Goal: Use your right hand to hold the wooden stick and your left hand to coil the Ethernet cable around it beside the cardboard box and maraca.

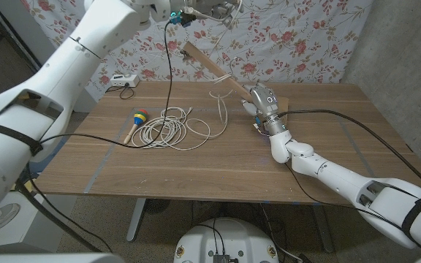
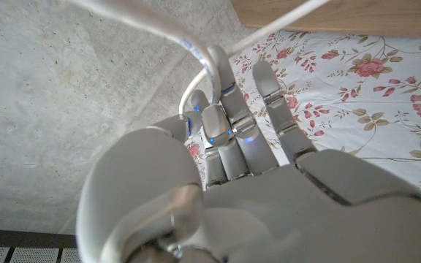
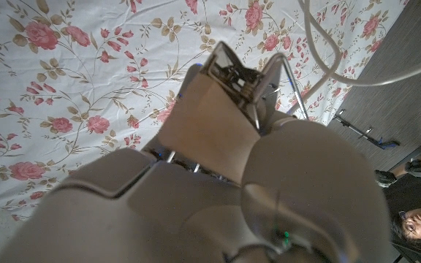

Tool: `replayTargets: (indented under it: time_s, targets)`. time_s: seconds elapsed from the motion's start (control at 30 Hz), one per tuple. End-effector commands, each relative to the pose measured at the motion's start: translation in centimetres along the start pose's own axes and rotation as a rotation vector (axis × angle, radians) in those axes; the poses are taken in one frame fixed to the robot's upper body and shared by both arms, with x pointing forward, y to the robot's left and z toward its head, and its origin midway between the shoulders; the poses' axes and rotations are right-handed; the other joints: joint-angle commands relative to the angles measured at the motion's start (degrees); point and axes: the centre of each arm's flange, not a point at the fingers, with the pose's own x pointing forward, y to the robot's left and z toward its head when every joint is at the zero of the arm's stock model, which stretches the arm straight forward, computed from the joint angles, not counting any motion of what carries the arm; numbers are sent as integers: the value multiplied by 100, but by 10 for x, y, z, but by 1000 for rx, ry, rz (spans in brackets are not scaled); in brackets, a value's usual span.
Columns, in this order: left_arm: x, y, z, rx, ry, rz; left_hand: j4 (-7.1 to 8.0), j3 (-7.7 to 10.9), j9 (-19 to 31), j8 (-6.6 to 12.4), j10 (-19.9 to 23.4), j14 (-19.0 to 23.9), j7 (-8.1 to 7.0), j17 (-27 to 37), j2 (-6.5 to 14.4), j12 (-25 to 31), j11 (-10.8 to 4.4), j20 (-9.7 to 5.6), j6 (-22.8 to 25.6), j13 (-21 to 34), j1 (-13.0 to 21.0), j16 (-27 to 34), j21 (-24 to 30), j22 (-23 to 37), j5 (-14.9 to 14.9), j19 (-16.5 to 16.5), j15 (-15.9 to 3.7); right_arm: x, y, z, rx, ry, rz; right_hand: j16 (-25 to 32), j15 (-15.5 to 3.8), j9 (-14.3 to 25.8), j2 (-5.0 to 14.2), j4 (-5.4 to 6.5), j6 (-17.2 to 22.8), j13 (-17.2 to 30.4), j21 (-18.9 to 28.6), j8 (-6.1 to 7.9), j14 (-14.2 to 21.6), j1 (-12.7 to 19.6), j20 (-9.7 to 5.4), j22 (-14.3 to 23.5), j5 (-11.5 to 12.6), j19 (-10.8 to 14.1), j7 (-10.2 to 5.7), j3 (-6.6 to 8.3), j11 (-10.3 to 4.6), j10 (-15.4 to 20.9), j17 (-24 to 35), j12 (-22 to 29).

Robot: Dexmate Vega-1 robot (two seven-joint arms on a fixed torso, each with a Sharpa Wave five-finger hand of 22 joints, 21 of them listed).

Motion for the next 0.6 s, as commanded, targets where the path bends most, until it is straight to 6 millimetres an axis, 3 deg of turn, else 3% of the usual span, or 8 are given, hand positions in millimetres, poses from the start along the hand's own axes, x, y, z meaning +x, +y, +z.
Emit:
replayTargets:
  time_s: [0.03,0.27,0.6]
  targets:
    - [0,-23,9,100,16,-128,9,37,-55,9,-78,-16,109,7,42,13,-39,0,299,10,7,-29,17,3,-21,-40,5,14,-6,5,-22,0,129,2,-586,-13,345,-36,111,-12,8,44,-16,-258,-723,10,53,14,34,-7,13,55,12,58]
    - [2,-29,11,195,95,-200,-22,48,-185,-45,-132,-70,94,35,22,11,11,29,368,9,22,-40,19,12,-32,-116,65,24,-13,7,-32,24,243,12,-590,-26,361,-53,158,50,29,64,16,-236,-721,11,58,68,81,8,47,43,13,111]
    - [5,-46,20,368,193,-352,-280,-106,-477,-314,-199,-127,156,-30,45,29,66,56,371,5,184,-18,61,32,-160,-230,116,30,-18,6,-52,63,285,24,-586,-19,360,-84,168,36,47,95,97,-192,-720,9,56,93,113,36,59,56,14,163]
